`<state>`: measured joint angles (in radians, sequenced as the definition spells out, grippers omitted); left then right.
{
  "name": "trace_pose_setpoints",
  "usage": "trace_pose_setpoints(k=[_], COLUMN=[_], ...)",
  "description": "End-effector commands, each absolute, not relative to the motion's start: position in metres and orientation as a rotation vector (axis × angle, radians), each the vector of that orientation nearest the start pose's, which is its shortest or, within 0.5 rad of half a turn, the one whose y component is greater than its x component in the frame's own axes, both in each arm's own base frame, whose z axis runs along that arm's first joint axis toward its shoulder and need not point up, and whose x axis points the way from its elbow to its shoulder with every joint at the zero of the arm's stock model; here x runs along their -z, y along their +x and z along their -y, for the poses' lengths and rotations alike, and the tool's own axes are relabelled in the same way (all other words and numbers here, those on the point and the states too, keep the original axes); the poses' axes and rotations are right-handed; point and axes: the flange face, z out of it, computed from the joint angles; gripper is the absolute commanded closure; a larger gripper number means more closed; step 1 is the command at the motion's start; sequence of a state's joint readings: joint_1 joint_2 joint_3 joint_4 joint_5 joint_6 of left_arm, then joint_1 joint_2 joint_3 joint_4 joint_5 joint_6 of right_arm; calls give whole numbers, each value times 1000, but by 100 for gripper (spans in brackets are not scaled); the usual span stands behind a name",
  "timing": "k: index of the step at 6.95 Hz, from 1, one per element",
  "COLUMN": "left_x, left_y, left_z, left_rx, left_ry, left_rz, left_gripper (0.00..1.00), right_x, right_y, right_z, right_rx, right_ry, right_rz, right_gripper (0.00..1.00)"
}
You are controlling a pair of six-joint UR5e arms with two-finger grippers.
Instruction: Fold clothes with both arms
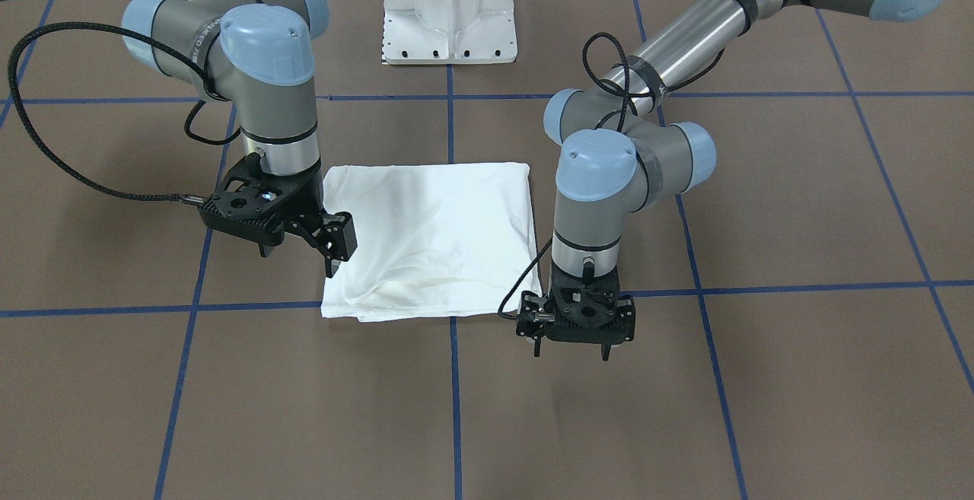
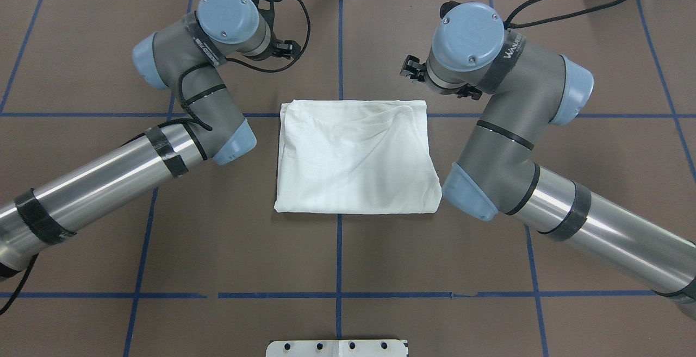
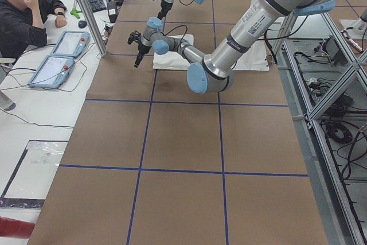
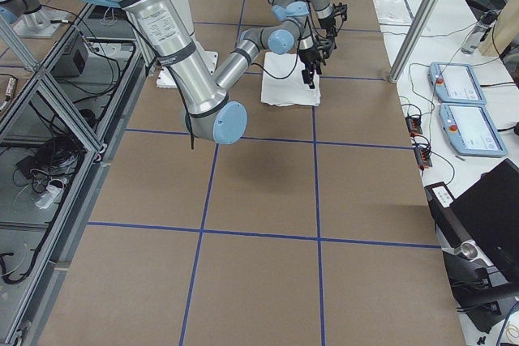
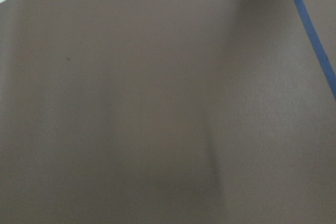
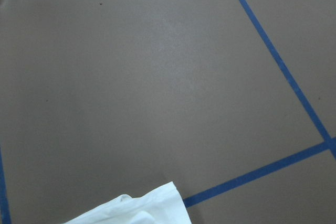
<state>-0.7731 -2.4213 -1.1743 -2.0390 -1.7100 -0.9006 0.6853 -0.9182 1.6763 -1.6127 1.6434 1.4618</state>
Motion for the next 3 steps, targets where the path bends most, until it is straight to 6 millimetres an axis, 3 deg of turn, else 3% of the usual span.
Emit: trace_pose_setpoints(k=[1, 2, 3], left_x=[-264, -269, -270], left_y=[458, 457, 456], left_z=[650, 650, 650], left_rx=[-65, -63, -61], left_ry=[511, 509, 508], left_rz=[-859, -856, -856], left_gripper=[0, 0, 0], right_x=[-228, -211, -205], right_y=[-510, -549, -573], right_z=[524, 535, 538], right_rx=[-717, -798, -825], right_ry=[183, 163, 158], right_rz=[679, 658, 637], right_gripper=[0, 0, 1])
